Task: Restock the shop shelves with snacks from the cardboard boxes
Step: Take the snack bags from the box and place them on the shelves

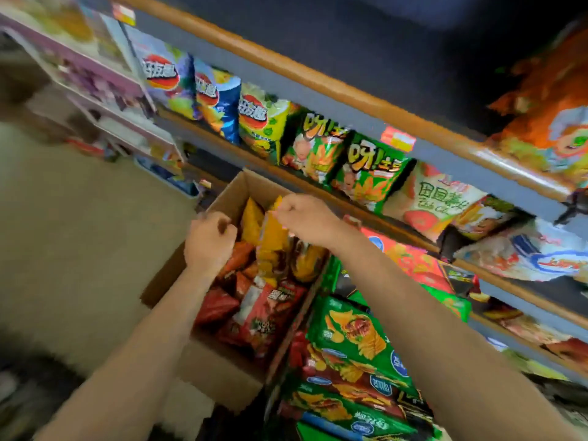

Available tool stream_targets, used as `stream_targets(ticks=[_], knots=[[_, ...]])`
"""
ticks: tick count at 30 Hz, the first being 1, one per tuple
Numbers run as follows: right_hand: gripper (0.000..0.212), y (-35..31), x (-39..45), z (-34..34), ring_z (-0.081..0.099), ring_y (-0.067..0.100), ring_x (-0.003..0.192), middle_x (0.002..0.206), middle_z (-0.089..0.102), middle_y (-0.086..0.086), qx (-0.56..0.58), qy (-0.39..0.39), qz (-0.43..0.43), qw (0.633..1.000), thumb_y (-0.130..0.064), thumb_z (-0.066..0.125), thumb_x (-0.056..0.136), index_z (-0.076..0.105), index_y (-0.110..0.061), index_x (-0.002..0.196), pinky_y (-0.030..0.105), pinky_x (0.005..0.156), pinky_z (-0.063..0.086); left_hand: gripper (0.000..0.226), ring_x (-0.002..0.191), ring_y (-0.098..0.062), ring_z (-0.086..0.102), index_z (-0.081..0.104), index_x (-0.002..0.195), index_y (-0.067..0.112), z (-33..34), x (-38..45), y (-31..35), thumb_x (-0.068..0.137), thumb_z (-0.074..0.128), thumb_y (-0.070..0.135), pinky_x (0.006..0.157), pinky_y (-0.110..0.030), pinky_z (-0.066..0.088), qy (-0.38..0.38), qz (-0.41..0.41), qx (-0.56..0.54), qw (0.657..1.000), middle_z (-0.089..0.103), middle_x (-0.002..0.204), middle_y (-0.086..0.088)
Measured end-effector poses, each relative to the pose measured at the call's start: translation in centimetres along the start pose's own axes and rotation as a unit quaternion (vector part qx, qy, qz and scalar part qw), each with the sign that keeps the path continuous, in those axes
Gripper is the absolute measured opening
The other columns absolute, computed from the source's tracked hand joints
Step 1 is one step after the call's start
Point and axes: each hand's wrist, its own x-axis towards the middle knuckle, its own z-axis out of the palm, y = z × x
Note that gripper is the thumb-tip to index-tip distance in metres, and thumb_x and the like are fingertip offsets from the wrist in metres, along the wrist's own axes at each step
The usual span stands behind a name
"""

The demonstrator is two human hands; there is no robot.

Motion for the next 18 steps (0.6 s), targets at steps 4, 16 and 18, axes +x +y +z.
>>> stream_targets(ticks=[4, 16, 18], knots=[[0.057, -0.1, 7.1, 6.6, 0.056, 0.03, 0.112, 0.13, 0.056, 0.015, -0.093, -0.077, 0.11, 0.987, -0.038, 0.053, 0.098, 0.04, -0.006, 0.143, 0.039, 0.087, 0.049, 0.075, 0.136, -0.039, 0.038, 0.038, 0.147, 0.01, 0.7, 1.7, -8.5, 0.085, 0.069, 0.038, 0.113, -0.051, 0.025, -0.003, -0.049, 0.132, 0.99, 0.044, 0.145, -0.02], [0.102, 4.2, 11.9, 15.6, 0.048, 0.044, 0.126, 0.151, 0.033, 0.019, 0.058, 0.062, 0.402, 0.911, -0.031, 0.076, 0.085, 0.004, -0.01, 0.155, 0.051, 0.082, 0.06, 0.065, 0.126, -0.038, 0.043, 0.044, 0.141, 0.009, 2.5, 0.8, -12.8, 0.086, 0.062, 0.04, 0.106, -0.049, 0.034, 0.018, -0.028, 0.023, 0.999, 0.049, 0.137, -0.019], [0.093, 2.1, 10.7, 14.9, 0.05, 0.043, 0.124, 0.149, 0.035, 0.018, 0.02, 0.052, 0.373, 0.926, -0.031, 0.073, 0.088, 0.01, -0.01, 0.153, 0.048, 0.078, 0.06, 0.056, 0.126, -0.035, 0.04, 0.052, 0.135, 0.011, 2.2, 0.2, -11.3, 0.087, 0.057, 0.041, 0.108, -0.048, 0.036, 0.039, 0.002, -0.027, 0.999, 0.053, 0.132, -0.015]])
